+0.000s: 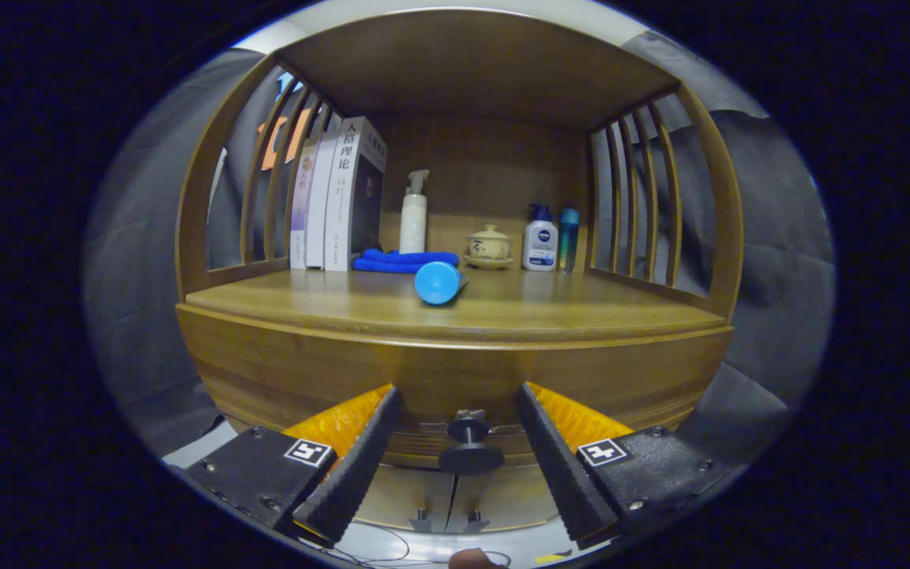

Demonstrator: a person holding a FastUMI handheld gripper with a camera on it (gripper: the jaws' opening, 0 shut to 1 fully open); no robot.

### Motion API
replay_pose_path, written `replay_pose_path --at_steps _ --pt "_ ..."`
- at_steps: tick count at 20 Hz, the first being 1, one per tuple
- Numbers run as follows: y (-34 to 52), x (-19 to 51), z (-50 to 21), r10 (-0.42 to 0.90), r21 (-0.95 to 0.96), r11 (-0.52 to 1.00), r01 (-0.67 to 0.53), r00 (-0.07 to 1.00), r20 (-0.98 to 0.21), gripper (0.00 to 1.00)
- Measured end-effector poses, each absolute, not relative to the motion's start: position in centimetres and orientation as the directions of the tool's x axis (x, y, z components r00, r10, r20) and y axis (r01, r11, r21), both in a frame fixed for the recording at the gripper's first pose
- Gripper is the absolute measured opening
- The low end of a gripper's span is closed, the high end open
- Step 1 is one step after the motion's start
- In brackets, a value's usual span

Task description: Pull open the drawer, take out the items inside it, and place them on the countertop above the cabinet.

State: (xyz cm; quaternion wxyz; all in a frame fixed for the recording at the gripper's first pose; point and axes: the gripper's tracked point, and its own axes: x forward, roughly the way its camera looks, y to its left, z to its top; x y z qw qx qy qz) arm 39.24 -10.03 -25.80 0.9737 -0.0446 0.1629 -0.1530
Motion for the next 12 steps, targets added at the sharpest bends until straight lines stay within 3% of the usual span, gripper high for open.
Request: replay_pose_path --at_steps 12 --pt "-9.0 33.2 -21.1 -0.196 -0.06 0.981 0.187 0.933 -0.303 0.98"
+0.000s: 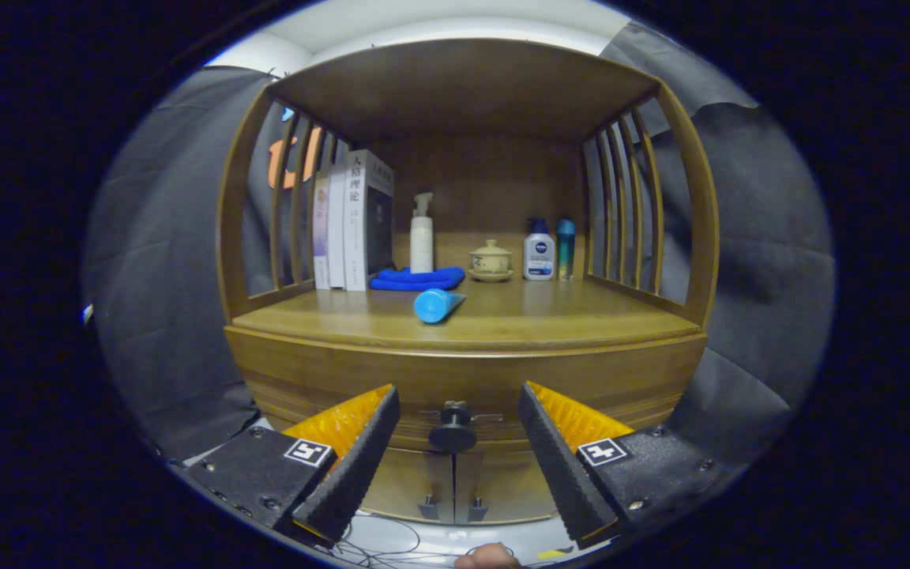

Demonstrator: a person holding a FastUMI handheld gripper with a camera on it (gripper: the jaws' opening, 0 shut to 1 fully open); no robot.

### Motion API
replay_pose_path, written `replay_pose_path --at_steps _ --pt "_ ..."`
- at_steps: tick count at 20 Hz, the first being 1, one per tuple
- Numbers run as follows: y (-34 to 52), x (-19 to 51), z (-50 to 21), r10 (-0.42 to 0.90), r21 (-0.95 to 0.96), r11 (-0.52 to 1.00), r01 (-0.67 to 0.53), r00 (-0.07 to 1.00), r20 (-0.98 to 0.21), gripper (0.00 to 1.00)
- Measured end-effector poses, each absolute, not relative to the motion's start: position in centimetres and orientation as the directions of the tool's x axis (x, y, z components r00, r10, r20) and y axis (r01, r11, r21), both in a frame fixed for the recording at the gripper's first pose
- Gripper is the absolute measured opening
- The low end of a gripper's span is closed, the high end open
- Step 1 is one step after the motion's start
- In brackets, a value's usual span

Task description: Pull open the drawer, take out the items inside it, and place them on the countertop above the cabinet.

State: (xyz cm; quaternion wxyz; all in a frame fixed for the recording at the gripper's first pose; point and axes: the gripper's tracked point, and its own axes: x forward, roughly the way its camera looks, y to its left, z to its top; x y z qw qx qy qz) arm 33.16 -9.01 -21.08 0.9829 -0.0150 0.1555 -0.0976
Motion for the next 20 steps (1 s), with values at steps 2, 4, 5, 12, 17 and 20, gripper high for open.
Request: replay_pose_path --at_steps 2,4,5,12,17,20 --pt "-7.6 31.3 -19.2 -0.154 -0.046 0.988 0.147 0.947 -0.282 0.98" --pt "-6.6 30.1 -17.2 -0.118 -0.039 0.993 0.112 0.958 -0.26 0.98" --pt "-6.1 29.3 -16.2 -0.105 -0.033 0.994 0.1 0.963 -0.25 0.99" --pt "-2.5 22.8 -8.0 -0.004 -0.015 1.0 0.002 0.991 -0.132 0.98" --pt "-1.5 18.6 -4.8 -0.001 -0.032 0.999 -0.002 0.996 -0.09 0.98" --pt "-0.1 16.2 -3.0 0.044 -0.016 0.999 -0.045 0.997 -0.058 0.98"
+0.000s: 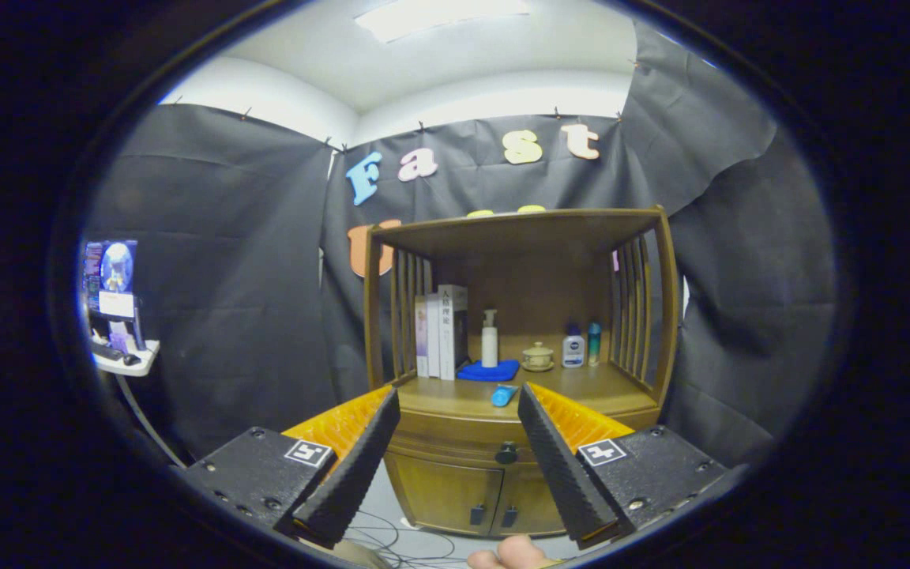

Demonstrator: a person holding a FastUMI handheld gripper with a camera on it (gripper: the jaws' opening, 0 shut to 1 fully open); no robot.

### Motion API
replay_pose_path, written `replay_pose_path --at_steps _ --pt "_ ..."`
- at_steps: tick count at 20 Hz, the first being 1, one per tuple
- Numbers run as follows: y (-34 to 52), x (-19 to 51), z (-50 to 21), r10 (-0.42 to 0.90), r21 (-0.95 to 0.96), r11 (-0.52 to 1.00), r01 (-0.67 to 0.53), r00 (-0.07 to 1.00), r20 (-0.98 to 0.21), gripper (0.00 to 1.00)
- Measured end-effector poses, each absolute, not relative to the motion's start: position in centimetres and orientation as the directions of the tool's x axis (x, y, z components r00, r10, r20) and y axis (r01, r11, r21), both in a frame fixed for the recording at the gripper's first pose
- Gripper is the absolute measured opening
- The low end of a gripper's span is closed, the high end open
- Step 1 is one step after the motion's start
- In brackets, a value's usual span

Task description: Pull open the drawer, take out the items inside it, and place them on the countertop above the cabinet.

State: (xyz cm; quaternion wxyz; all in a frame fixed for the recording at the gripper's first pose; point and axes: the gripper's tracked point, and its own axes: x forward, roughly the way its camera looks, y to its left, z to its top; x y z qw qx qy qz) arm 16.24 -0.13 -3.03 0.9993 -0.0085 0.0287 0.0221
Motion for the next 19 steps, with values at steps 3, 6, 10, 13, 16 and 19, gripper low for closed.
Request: replay_pose_path --at_steps 3,6,10,13,16,19 --pt "0.2 15.2 -1.7 0.054 -0.017 0.998 -0.055 0.998 -0.032 0.98" --pt "1.2 14.5 -0.7 0.068 -0.007 0.998 -0.068 0.998 0.004 0.98" --pt "1.8 14.5 -0.9 0.092 -0.001 0.996 -0.092 0.995 0.025 0.98" --pt "1.9 15.1 -1.0 0.097 0.006 0.995 -0.098 0.995 0.029 0.98" --pt "2.1 14.8 -0.8 0.097 0.004 0.995 -0.097 0.995 0.034 0.98" --pt "2.2 15.3 -0.9 0.099 0.0 0.995 -0.099 0.995 0.028 0.98"
